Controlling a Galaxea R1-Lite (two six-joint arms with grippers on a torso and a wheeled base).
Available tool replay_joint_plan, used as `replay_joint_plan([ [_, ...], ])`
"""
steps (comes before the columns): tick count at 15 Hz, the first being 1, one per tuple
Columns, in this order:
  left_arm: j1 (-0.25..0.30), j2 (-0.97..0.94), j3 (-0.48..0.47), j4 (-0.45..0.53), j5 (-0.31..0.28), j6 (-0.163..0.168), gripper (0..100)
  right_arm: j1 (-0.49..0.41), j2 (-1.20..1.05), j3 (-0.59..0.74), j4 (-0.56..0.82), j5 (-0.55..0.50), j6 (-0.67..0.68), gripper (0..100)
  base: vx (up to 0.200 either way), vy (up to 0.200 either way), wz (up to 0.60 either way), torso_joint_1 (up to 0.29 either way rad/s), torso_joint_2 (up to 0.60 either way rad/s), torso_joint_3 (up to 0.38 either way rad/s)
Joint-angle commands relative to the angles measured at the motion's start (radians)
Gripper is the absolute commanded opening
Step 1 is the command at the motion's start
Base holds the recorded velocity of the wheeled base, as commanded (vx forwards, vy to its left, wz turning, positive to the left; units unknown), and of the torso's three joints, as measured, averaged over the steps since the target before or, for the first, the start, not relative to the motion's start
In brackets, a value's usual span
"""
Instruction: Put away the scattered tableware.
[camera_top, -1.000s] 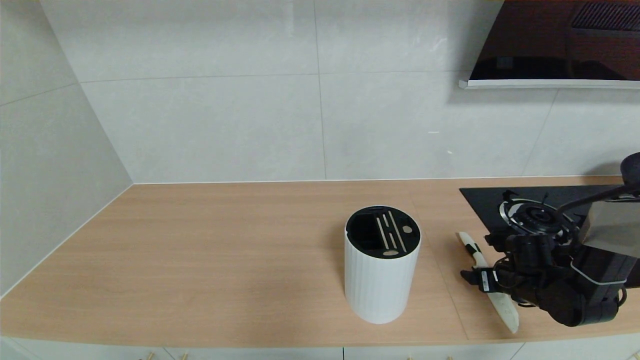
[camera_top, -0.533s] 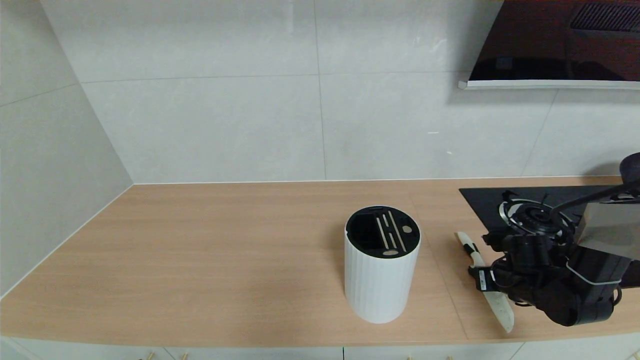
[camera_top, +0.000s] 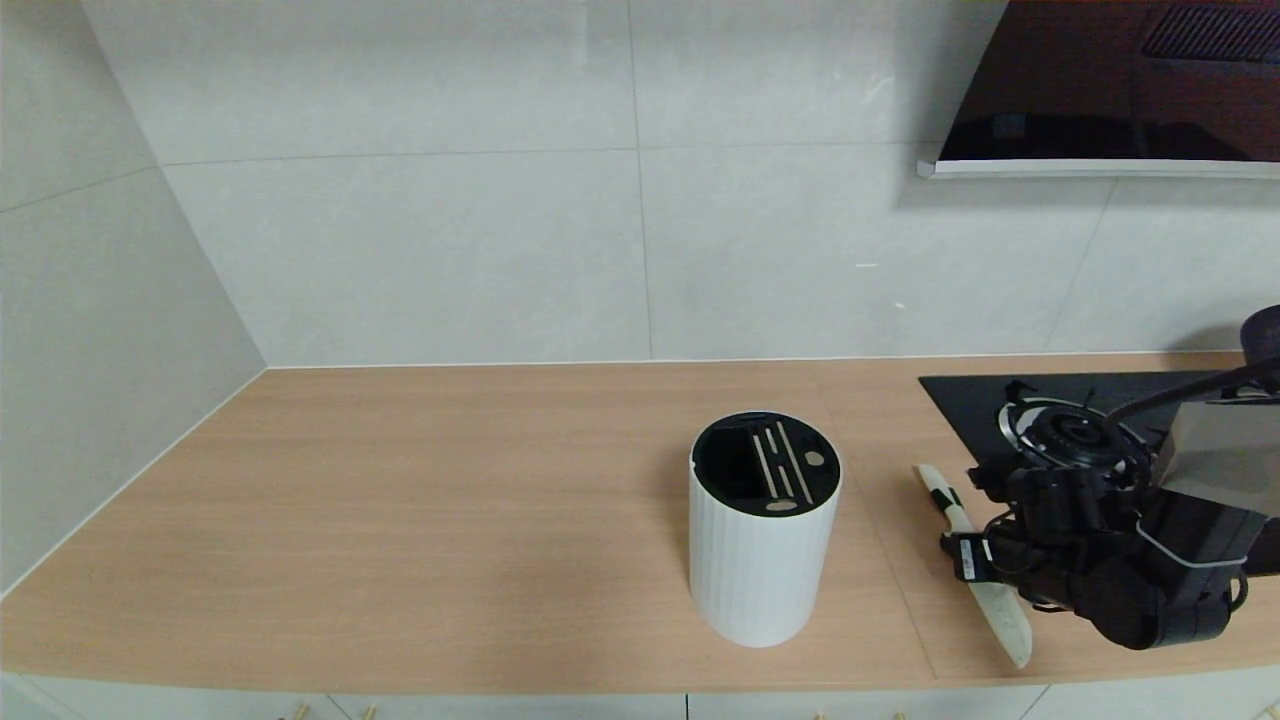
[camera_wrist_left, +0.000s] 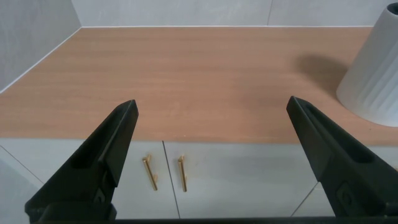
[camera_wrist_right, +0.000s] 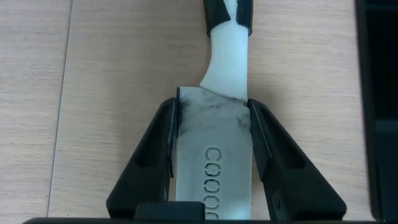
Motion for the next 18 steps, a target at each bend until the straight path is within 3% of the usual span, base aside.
replay_joint_plan([
  [1,0.000,0.000,0.000,0.000,0.000,0.003,100,0.002,-0.130,0.006,0.052,0.001,0.004,0,0.000,0.000,0.00,0.000,0.00,0.000],
  [6,0.000,0.000,-0.017,-0.009,-0.004,-0.004,100,0.053,-0.503,-0.014,0.273,0.003,0.060,0,0.000,0.000,0.00,0.000,0.00,0.000],
  [8,-0.007,0.025,-0.153,0.044,-0.047,-0.003,100,0.097,-0.615,-0.065,0.376,0.003,0.061,0,0.000,0.000,0.00,0.000,0.00,0.000],
  [10,-0.012,0.189,-0.313,0.161,-0.165,0.010,100,0.160,-0.690,-0.123,0.428,0.003,0.061,0,0.000,0.000,0.00,0.000,0.00,0.000],
  [12,-0.012,0.411,-0.489,0.164,-0.311,0.014,100,0.237,-0.739,-0.160,0.466,0.000,0.061,0,0.000,0.000,0.00,0.000,0.00,0.000],
  [15,-0.029,0.666,-0.687,0.164,-0.440,0.010,100,0.327,-0.802,-0.197,0.538,-0.019,0.060,0,0.000,0.000,0.00,0.000,0.00,0.000],
  [16,-0.109,0.781,-0.758,0.163,-0.477,-0.013,100,0.396,-0.840,-0.212,0.583,-0.028,0.060,0,0.000,0.000,0.00,0.000,0.00,0.000],
  [18,-0.313,0.927,-0.765,0.146,-0.480,-0.085,100,0.472,-0.862,-0.224,0.601,-0.031,0.060,0,0.000,0.000,0.00,0.000,0.00,0.000],
])
